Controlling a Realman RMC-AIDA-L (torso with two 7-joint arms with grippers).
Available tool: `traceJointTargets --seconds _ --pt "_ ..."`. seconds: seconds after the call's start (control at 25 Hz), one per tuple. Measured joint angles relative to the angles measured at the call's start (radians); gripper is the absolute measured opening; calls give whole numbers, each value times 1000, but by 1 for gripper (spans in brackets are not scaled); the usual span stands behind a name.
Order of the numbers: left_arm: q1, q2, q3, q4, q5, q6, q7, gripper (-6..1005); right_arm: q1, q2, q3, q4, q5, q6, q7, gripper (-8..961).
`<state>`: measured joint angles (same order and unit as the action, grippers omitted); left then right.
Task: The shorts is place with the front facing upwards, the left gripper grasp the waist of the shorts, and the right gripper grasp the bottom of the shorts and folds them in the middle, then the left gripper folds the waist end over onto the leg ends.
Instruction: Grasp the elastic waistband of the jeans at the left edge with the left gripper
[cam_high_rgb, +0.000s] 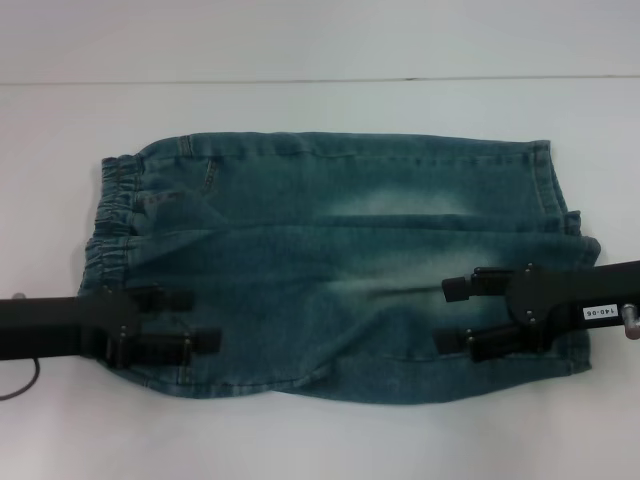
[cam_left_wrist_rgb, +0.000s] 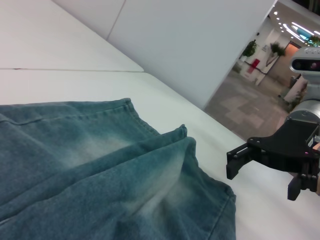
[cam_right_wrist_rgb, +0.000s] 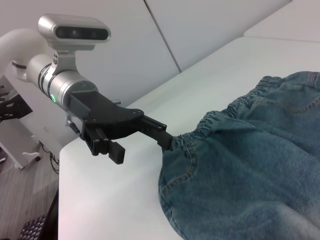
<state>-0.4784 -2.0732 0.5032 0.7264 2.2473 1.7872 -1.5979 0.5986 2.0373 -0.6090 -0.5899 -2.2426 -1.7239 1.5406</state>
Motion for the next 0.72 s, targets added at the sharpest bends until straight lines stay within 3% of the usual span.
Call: traceJointTargets --seconds 0.32,0.52,0.72 --pt "15 29 -4 166 19 74 -152 898 12 -2 0 0 0 0 1 955" --pt "27 50 -41 274 116 77 -229 893 17 -3 0 0 0 0 2 955" --pt "27 59 -89 301 232 47 -242 889 18 -3 0 0 0 1 0 955"
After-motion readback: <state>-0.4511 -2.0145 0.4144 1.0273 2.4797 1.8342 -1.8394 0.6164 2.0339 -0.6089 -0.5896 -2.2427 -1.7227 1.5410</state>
